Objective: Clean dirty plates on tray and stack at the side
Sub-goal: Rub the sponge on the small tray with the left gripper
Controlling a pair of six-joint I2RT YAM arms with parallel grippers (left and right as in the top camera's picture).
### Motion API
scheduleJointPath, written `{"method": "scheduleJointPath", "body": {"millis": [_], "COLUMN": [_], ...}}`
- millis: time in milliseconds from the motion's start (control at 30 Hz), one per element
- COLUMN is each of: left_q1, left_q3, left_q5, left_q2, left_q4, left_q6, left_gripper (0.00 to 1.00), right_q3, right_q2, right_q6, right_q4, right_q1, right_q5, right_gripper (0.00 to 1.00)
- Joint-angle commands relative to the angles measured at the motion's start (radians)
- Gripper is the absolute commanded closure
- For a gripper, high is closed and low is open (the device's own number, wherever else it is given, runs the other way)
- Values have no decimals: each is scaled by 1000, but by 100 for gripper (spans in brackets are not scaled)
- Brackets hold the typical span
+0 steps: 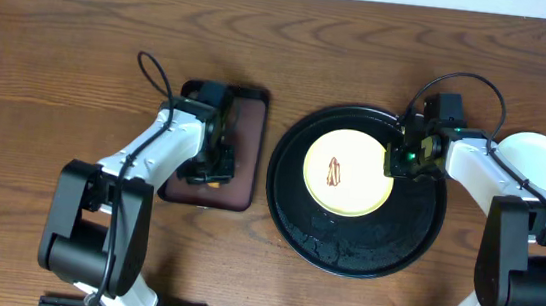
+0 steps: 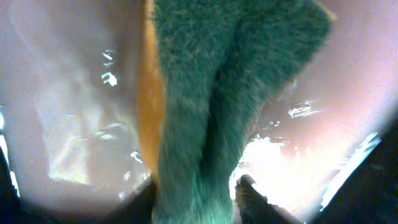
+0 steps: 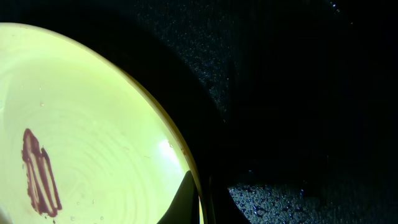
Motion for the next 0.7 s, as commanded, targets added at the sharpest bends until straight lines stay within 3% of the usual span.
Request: {"method": "scheduleJointPath", "body": {"millis": [0,133,333,400,500,533,667], "left_q1": [-9,-10,-19,-35,-54,-58,-49], "left_q3": [29,27,26,26,26,27,35], "left_q5": [-89,-140,-103,-63,-63,-79,-93], "left_q2": [-35,-31,41,76,103,105,63], "left_q4": [2,93,225,250,245,240,217], "left_q6": [35,36,49,74,73,73,73], "left_gripper": [44,40,44,53,78,92,93], "right_q3": [-23,-23,-23,-23,-23,-23,-23], "right_q2": [65,65,65,65,65,65,65], "right_q6": [25,27,32,32,32,32,32], "right_q4": [5,5,6,5,5,5,2], "right_q1": [13,13,13,13,13,13,13], "right_q5": [56,56,56,56,56,56,56], "right_gripper": [99,99,99,99,99,99,99]}}
